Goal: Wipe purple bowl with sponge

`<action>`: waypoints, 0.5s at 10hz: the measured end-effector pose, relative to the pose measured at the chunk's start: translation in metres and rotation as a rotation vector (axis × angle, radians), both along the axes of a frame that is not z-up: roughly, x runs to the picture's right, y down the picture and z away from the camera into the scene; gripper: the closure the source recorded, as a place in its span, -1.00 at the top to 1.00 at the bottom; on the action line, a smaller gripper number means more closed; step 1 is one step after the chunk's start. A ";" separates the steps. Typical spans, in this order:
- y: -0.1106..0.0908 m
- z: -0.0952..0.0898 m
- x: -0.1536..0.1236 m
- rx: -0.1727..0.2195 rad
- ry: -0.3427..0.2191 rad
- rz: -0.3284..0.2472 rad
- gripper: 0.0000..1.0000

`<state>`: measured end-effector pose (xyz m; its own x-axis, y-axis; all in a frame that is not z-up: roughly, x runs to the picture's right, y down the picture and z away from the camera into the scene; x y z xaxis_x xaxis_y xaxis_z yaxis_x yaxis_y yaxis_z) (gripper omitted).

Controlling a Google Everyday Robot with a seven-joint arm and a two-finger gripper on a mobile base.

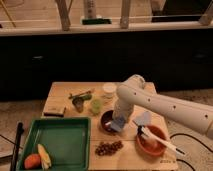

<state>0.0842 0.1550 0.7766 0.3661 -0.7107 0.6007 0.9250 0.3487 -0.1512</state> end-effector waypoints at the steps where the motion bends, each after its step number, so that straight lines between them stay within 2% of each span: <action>1: -0.006 0.004 -0.004 0.003 0.004 -0.001 -1.00; 3: -0.017 0.003 -0.015 0.017 -0.003 -0.011 -1.00; 5: -0.025 -0.007 -0.032 0.032 -0.031 -0.028 -1.00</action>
